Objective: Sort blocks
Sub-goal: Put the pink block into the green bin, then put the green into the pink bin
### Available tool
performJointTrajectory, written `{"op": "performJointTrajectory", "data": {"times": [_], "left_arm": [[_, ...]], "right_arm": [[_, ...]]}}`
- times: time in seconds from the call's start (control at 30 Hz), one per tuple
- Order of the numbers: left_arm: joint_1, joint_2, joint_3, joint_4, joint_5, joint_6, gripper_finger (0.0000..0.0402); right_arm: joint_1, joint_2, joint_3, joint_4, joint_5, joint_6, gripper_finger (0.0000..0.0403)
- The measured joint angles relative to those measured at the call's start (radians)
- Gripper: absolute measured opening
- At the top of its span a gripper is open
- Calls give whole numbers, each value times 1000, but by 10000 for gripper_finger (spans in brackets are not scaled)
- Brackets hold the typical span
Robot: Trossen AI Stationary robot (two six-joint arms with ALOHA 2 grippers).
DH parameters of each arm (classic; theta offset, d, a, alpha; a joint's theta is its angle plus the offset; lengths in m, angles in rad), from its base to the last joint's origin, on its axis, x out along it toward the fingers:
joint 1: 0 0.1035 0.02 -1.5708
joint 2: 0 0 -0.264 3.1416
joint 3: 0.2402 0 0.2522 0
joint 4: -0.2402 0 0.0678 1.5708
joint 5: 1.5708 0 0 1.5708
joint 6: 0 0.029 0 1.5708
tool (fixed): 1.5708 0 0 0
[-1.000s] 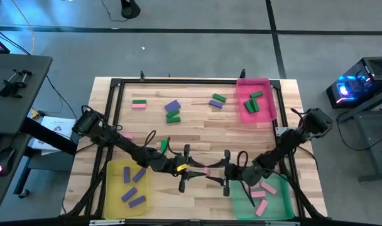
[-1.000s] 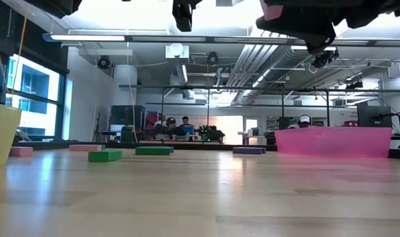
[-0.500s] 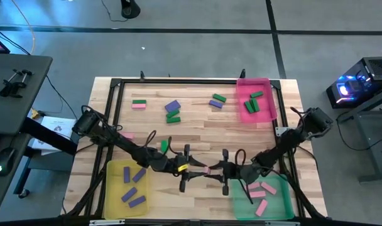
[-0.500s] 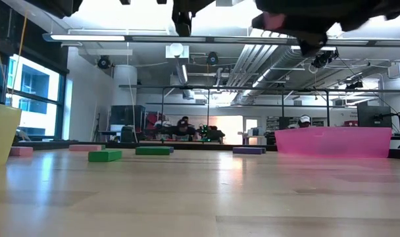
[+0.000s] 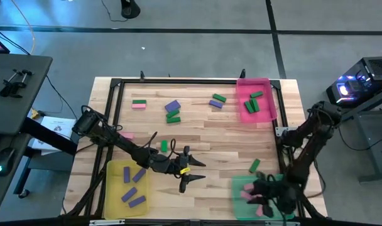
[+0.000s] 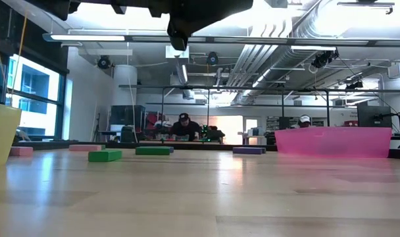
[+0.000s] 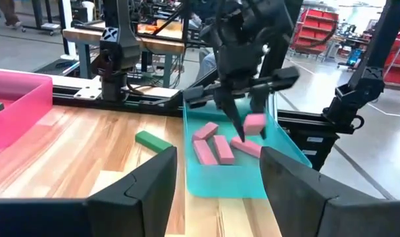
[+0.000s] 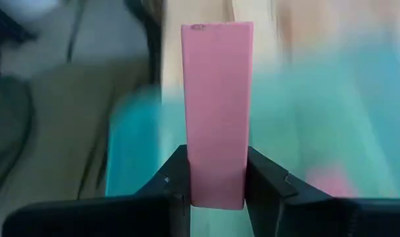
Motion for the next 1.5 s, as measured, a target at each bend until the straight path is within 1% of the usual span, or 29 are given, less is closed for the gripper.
{"op": "performJointTrajectory", "data": {"times": [0.07, 0.13, 0.2, 0.27, 0.33, 0.43, 0.5, 0.57, 0.63, 0.77, 0.87, 0.97, 1.03, 1.13, 1.2, 1.27, 1.37, 1.5], "left_arm": [[0, 0, 0, 0, 0, 0, 206], [0, 0, 0, 0, 0, 0, 206], [0, 0, 0, 0, -2, 0, 206], [0, 0, 0, 0, -3, 0, 206], [0, 0, 0, 0, -4, 0, 205], [0, -10, 0, -15, -36, 0, 202], [0, -30, 0, -54, -65, -13, 200], [3, -63, 0, -130, -94, -37, 200], [12, -113, 0, -252, -124, -83, 200], [48, -224, 0, -561, -205, -225, 199], [96, -310, 0, -804, -236, -343, 199], [175, -382, 0, -1041, -241, -460, 199], [247, -419, 0, -1193, -242, -525, 199], [379, -452, 0, -1398, -227, -592, 199], [482, -456, -1, -1505, -176, -614, 199], [598, -451, -1, -1576, -97, -616, 199], [766, -423, -2, -1625, -3, -574, 196], [962, -380, -2, -1617, 27, -487, 184]], "right_arm": [[46, 3, 0, -109, -74, 163, 74], [66, 10, 0, -200, -161, 311, 74], [69, 19, 0, -261, -269, 401, 74], [66, 23, 4, -291, -353, 429, 74], [60, 24, 6, -308, -409, 432, 78], [47, 17, 5, -318, -482, 432, 113], [32, 4, 3, -323, -540, 432, 138], [18, -15, 0, -333, -581, 433, 154], [6, -38, -3, -348, -591, 433, 161], [-7, -81, -3, -384, -587, 431, 164], [-7, -112, -3, -401, -585, 430, 165], [-6, -143, -3, -400, -570, 425, 165], [-7, -168, -3, -393, -534, 418, 166], [-7, -202, -2, -364, -451, 357, 166], [-7, -221, -2, -314, -377, 290, 166], [-7, -238, -2, -255, -287, 207, 166], [-7, -250, -1, -136, -148, 56, 167], [-7, -250, -1, 54, 51, -205, 167]]}}
